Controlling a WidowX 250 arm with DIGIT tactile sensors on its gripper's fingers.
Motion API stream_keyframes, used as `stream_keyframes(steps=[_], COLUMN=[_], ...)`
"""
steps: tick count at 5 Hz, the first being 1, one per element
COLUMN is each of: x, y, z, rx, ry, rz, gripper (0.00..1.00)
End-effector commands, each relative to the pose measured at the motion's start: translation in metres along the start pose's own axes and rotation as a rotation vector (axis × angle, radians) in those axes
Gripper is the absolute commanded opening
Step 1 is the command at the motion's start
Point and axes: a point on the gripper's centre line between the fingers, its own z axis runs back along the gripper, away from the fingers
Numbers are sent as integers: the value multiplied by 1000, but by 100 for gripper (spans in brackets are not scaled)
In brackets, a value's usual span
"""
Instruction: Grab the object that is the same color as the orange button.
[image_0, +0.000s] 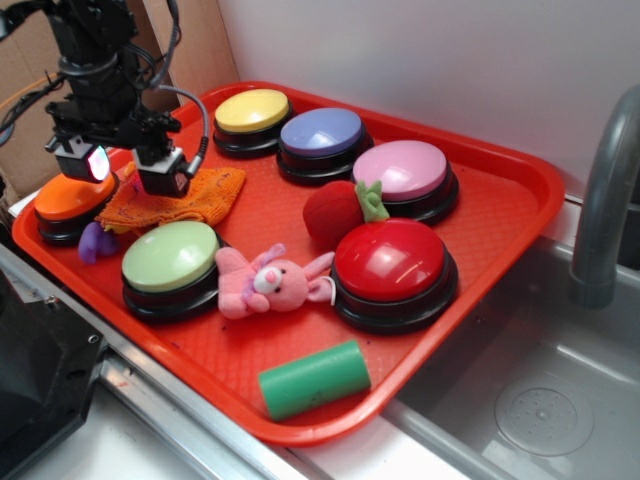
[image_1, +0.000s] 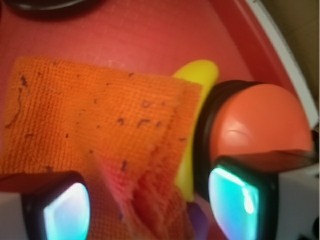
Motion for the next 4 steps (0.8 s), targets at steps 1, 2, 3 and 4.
stream_keyframes(steps=[1, 2, 3, 4], x=[9, 9, 9, 12], y=[4, 2, 1, 1], z=[-7, -8, -9, -9], rx=[-2, 9, 10, 13], ry=[-21, -27, -25, -25], rz=[5, 14, 26, 24], gripper=[100, 25, 0, 0])
